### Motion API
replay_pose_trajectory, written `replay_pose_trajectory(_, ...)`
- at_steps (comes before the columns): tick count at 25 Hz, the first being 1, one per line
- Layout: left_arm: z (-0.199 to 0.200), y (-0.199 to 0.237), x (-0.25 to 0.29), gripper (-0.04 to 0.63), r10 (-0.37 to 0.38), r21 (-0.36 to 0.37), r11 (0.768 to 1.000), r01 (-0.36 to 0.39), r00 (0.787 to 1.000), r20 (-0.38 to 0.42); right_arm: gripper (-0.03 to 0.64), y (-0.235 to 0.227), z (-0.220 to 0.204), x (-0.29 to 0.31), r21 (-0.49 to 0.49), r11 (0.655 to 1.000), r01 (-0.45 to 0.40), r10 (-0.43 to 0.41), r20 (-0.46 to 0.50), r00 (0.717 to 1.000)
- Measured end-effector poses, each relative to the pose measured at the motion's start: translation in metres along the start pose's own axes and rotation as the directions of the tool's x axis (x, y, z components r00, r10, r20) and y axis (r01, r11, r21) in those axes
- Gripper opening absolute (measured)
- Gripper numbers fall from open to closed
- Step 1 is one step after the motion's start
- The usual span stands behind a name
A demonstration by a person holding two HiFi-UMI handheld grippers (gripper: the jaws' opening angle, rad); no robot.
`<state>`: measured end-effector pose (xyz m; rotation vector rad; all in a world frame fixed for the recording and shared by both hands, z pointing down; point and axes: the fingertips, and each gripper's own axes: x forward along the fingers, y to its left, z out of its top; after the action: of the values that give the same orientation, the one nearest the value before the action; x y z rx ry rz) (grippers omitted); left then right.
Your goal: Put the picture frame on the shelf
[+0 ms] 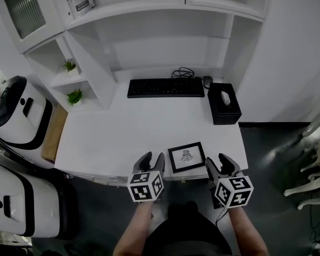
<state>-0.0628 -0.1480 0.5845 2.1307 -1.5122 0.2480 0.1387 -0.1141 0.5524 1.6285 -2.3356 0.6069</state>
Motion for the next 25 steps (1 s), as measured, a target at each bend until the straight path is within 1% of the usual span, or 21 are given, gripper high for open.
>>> replay_pose_trajectory(3,-0.001,0.000,0.003,0.153,0.000,-0.016,1.000,0.000,1.000,-0.006,0.193,-0.002,0.000,0.003,0.001,1.000,-0.001,0.001,-0.004,1.000)
replay_pose_trajectory(10,-0.007,-0.002,0.012,0.166,0.017,-0.018,1.000,-0.018,0.999,-0.038,0.193,-0.009,0.000,0.009,0.002,1.000,-0.027,0.027,-0.008,1.000)
replay_pose_trajectory(18,-0.029,-0.013,0.032,0.199,0.021,-0.033,0.999,-0.025,0.993,-0.118,0.193,-0.020,-0.003,0.012,0.009,0.999,-0.047,0.047,-0.026,0.999)
replay_pose_trajectory(25,-0.046,-0.017,0.050,0.206,0.016,-0.027,0.999,-0.021,0.983,-0.185,0.193,-0.026,-0.008,0.014,0.025,0.998,-0.055,0.056,-0.039,0.998)
